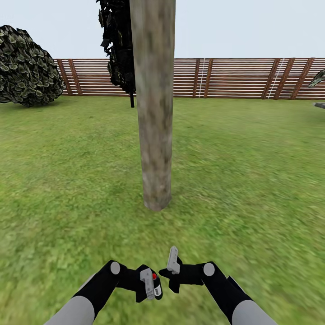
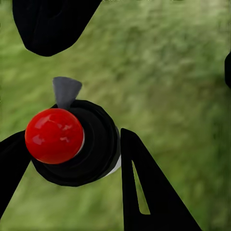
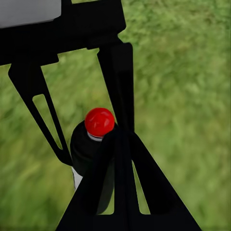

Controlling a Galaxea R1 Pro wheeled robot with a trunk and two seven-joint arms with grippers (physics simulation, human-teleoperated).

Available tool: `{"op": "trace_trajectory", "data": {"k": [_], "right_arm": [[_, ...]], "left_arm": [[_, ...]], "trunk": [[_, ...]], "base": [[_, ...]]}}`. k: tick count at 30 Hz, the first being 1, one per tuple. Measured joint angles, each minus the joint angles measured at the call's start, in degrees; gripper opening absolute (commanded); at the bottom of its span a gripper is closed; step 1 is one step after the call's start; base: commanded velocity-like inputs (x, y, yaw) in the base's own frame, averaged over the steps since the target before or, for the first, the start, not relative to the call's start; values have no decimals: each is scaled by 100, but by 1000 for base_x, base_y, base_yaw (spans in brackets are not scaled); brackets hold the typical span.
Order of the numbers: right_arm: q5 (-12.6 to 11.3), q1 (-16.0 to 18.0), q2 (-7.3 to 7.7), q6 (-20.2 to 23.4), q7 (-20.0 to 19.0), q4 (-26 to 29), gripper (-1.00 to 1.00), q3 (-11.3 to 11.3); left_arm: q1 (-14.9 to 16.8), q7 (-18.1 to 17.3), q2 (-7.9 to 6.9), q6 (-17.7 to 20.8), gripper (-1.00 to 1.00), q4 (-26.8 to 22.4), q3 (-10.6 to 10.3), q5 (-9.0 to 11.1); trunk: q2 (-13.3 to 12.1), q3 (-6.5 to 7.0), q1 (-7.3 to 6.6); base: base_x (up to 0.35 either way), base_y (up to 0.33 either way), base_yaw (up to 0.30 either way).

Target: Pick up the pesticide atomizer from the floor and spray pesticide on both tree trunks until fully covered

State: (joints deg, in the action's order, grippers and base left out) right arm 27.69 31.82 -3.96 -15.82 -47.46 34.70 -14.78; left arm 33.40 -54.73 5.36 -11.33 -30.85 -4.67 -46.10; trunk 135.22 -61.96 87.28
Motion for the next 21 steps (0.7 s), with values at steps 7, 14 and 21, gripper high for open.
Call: {"op": "trace_trajectory", "data": {"k": [7,14,21], "right_arm": [[0,0,0,0,0,1,-100,-1],[0,0,0,0,0,1,-100,-5],[0,0,-8,0,0,1,-100,-5]], "left_arm": [[0,6,3,-1,-100,0,0,11],[0,25,6,-8,-100,0,1,89],[0,33,4,-15,-100,0,0,131]], "trunk": [[0,0,0],[0,0,0],[0,0,0]], "base": [[0,0,0],[0,0,0],[0,0,0]]}}
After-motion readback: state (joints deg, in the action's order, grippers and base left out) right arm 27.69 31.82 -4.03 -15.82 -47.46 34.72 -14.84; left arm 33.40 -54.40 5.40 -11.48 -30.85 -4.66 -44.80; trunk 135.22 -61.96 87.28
